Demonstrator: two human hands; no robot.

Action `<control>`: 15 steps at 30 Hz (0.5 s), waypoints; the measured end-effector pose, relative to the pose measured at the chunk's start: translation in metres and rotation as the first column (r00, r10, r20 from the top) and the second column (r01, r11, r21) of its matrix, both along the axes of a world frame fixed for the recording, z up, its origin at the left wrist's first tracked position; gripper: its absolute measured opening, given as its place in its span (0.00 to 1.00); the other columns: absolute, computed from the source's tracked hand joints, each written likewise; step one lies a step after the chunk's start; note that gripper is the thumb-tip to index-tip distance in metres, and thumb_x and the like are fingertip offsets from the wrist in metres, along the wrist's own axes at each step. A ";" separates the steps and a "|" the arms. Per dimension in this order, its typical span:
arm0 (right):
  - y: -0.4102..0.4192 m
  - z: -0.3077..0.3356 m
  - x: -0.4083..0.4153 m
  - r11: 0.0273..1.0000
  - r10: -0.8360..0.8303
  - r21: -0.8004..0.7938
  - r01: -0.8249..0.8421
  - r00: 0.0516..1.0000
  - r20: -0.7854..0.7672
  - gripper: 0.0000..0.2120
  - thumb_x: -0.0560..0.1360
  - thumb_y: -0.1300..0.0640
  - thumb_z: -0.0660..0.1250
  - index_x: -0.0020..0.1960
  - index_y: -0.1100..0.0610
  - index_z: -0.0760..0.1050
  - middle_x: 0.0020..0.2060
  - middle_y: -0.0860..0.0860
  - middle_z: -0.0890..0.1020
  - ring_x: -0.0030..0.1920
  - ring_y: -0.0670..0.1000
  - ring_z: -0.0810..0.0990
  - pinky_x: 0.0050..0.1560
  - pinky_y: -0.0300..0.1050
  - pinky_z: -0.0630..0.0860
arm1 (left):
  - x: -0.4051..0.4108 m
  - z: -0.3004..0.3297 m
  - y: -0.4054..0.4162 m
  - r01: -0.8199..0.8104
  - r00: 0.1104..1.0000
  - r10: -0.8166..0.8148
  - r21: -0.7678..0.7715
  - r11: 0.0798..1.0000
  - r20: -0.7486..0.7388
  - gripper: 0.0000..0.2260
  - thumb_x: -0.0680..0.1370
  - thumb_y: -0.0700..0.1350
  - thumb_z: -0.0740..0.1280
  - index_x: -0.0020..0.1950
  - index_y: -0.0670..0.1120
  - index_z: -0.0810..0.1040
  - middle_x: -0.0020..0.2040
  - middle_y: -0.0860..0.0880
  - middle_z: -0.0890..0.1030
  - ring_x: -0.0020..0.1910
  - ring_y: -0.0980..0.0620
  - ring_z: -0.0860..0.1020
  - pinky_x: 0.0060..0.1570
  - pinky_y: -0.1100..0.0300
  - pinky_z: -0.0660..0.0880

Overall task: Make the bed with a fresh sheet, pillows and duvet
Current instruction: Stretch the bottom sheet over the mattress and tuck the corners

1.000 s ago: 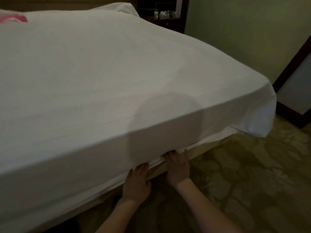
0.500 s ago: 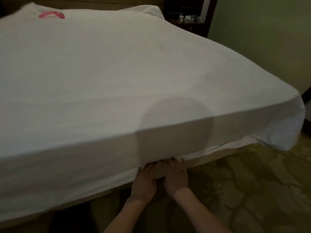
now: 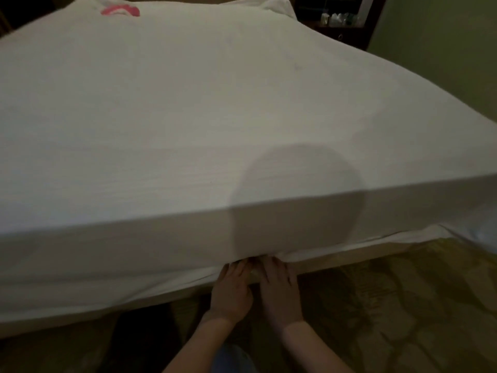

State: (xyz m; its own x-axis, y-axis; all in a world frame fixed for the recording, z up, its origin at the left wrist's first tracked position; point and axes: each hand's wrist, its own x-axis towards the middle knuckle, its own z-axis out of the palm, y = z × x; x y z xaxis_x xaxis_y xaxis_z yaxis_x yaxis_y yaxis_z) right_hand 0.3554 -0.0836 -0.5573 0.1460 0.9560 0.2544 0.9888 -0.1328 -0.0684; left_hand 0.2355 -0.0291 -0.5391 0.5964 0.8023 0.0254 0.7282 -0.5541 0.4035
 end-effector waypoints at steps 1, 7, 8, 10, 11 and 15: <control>0.000 -0.003 -0.006 0.999 0.032 -0.024 -0.032 0.999 -0.004 0.24 0.66 0.56 0.55 0.55 0.58 0.83 0.52 0.54 0.83 0.53 0.56 0.80 0.62 0.54 0.62 | -0.001 -0.001 0.000 0.011 1.000 -0.011 -0.004 1.000 0.011 0.31 0.64 0.45 0.53 0.65 0.42 0.77 0.63 0.49 0.78 0.60 0.51 0.78 0.62 0.57 0.73; 0.020 -0.003 -0.019 0.996 -0.028 -0.085 0.024 0.999 -0.044 0.22 0.61 0.55 0.65 0.53 0.58 0.83 0.47 0.54 0.83 0.50 0.57 0.83 0.64 0.51 0.69 | -0.039 -0.012 -0.007 -0.161 0.981 0.159 0.014 0.987 0.111 0.30 0.55 0.33 0.60 0.57 0.38 0.81 0.54 0.42 0.83 0.51 0.44 0.82 0.63 0.62 0.66; 0.023 -0.001 -0.019 0.991 -0.039 -0.128 0.031 0.998 -0.057 0.26 0.54 0.54 0.72 0.52 0.57 0.83 0.46 0.54 0.83 0.50 0.57 0.83 0.63 0.50 0.73 | -0.047 -0.011 -0.006 -0.172 0.980 0.169 0.021 0.985 0.101 0.30 0.54 0.33 0.60 0.56 0.38 0.81 0.53 0.42 0.83 0.50 0.45 0.83 0.62 0.62 0.65; 0.025 0.002 -0.021 0.971 -0.072 -0.236 0.040 0.989 -0.128 0.37 0.41 0.52 0.77 0.51 0.56 0.83 0.45 0.53 0.83 0.49 0.56 0.83 0.59 0.51 0.76 | -0.060 -0.010 -0.004 -0.172 0.982 0.168 0.035 0.985 0.092 0.30 0.54 0.34 0.61 0.55 0.40 0.82 0.51 0.44 0.84 0.47 0.47 0.83 0.58 0.62 0.67; 0.025 0.003 -0.022 0.967 -0.083 -0.250 0.047 0.987 -0.136 0.39 0.38 0.52 0.77 0.51 0.56 0.83 0.45 0.52 0.82 0.49 0.56 0.83 0.58 0.51 0.77 | -0.064 -0.008 -0.003 -0.161 0.985 0.158 0.037 0.986 0.073 0.29 0.55 0.35 0.60 0.54 0.41 0.83 0.51 0.46 0.84 0.46 0.49 0.83 0.56 0.62 0.69; 0.023 0.005 -0.023 0.984 -0.046 -0.180 0.019 0.988 -0.148 0.35 0.39 0.51 0.76 0.48 0.52 0.84 0.44 0.50 0.83 0.46 0.55 0.84 0.52 0.53 0.80 | -0.068 0.004 0.001 -0.059 0.997 0.060 0.017 0.998 -0.052 0.25 0.59 0.40 0.57 0.51 0.46 0.84 0.47 0.51 0.84 0.41 0.54 0.83 0.43 0.62 0.79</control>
